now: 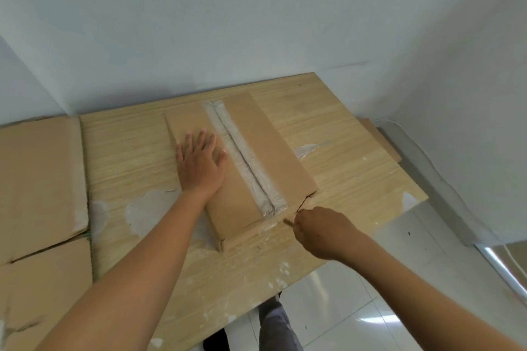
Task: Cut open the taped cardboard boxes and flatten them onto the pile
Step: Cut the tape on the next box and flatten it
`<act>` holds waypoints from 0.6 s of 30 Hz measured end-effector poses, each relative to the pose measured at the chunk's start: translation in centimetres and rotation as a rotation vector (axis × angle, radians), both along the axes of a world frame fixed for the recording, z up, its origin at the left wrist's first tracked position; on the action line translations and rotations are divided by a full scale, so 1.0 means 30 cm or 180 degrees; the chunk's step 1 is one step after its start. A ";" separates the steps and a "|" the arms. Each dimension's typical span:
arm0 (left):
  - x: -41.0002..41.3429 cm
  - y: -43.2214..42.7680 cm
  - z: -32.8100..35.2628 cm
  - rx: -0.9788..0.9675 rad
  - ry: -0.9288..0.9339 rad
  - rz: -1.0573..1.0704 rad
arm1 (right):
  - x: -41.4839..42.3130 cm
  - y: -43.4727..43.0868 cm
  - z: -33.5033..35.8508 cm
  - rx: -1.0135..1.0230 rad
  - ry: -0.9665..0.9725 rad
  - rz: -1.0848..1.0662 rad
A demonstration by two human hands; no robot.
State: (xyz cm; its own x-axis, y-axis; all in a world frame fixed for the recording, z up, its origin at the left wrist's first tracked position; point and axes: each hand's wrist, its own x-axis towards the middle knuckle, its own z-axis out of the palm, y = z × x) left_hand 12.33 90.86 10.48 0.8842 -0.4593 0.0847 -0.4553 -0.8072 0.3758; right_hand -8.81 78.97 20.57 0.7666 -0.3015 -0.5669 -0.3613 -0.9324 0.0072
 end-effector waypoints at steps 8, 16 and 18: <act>0.040 0.004 0.019 -0.0449 -0.0359 -0.0315 | 0.096 -0.057 -0.152 0.0519 -0.2705 -0.1098; 0.238 -0.084 0.035 0.0172 -0.0253 -0.0902 | 0.162 -0.007 -0.330 -0.0087 -0.2672 -0.1143; 0.303 -0.097 0.032 0.0439 -0.0188 -0.0907 | 0.156 -0.012 -0.352 -0.0203 -0.2695 -0.1026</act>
State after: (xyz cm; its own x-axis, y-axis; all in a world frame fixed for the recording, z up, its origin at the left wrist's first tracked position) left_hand 21.41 87.95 11.45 0.7138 -0.6985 0.0518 -0.6881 -0.6855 0.2381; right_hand -4.13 78.60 10.01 0.7923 -0.5851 0.1728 -0.5126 -0.7921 -0.3315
